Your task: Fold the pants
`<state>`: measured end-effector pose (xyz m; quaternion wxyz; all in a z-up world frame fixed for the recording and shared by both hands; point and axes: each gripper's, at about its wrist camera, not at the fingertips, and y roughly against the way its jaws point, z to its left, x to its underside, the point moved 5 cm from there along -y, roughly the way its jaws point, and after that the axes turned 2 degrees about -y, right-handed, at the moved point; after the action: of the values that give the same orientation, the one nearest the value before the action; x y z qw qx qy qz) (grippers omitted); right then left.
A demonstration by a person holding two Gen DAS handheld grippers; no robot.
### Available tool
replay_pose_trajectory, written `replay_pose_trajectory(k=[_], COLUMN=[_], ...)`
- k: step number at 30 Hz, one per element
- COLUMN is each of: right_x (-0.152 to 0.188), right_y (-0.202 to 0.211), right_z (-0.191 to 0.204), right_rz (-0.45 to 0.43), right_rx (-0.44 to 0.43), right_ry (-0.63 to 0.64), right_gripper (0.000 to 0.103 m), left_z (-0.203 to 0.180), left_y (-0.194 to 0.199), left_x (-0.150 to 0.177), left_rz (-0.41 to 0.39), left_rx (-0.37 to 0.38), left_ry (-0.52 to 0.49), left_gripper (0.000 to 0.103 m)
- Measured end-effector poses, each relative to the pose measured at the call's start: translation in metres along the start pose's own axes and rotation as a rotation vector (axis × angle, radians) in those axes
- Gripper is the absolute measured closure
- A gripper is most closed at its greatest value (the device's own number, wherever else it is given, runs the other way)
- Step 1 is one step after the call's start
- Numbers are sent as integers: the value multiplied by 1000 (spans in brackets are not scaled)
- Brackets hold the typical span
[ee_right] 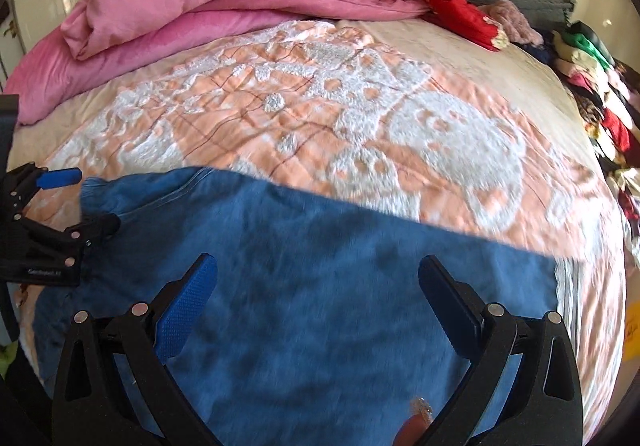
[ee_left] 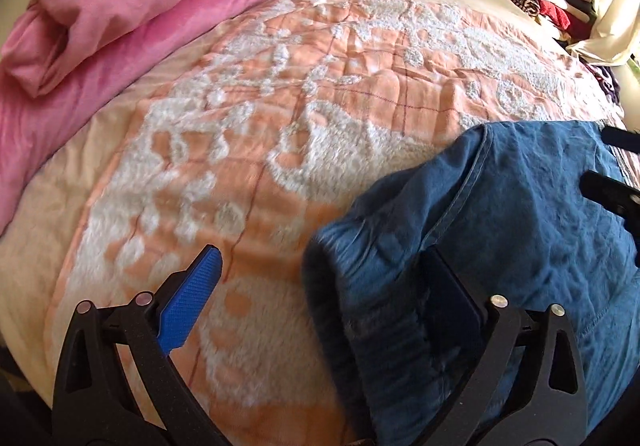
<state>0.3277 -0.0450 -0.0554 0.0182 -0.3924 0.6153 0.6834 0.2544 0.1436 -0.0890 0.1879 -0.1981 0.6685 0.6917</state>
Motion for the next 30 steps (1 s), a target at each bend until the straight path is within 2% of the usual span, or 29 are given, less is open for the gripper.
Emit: replay_pose_trajectory(k=[3, 5, 8, 13, 19, 20, 22, 23, 24, 26, 27, 30], right_x=[-8, -10, -14, -21, -25, -24, -21, -19, -16, -10, -6, 6], right_y=[-16, -25, -35, -44, -47, -46, -43, -41, -39, -32, -27, -6], right_z=[-2, -3, -3, 11, 28, 30, 38, 41, 45, 50, 52, 51], right_rz=[14, 31, 50, 40, 11, 9, 1, -4, -8, -18, -23, -55], right_rx=[8, 7, -9, -14, -9, -4, -29, -47, -62, -78, -83, -80], right_ry=[56, 86, 112, 225, 332, 341, 351, 350, 351, 349, 343, 301], right_gripper=[4, 4, 4, 4, 6, 11, 30, 43, 49, 72, 79, 86], left_z=[-6, -10, -14, -21, -29, -30, -30, -29, -29, -28, -27, -25], left_y=[-2, -2, 3, 44, 73, 76, 77, 78, 79, 80, 81, 86], left_x=[-3, -4, -7, -4, 5, 7, 10, 12, 14, 16, 17, 21], left_rz=[-25, -49, -95, -219, -261, -266, -265, -262, -259, -261, -261, -268], left_rx=[45, 98, 106, 137, 172, 175, 176, 178, 179, 162, 157, 146], left_ry=[-2, 1, -14, -69, -104, -101, -102, -100, -100, -105, -105, -106], left_gripper=[32, 64, 80, 82, 84, 84, 84, 84, 84, 85, 85, 85])
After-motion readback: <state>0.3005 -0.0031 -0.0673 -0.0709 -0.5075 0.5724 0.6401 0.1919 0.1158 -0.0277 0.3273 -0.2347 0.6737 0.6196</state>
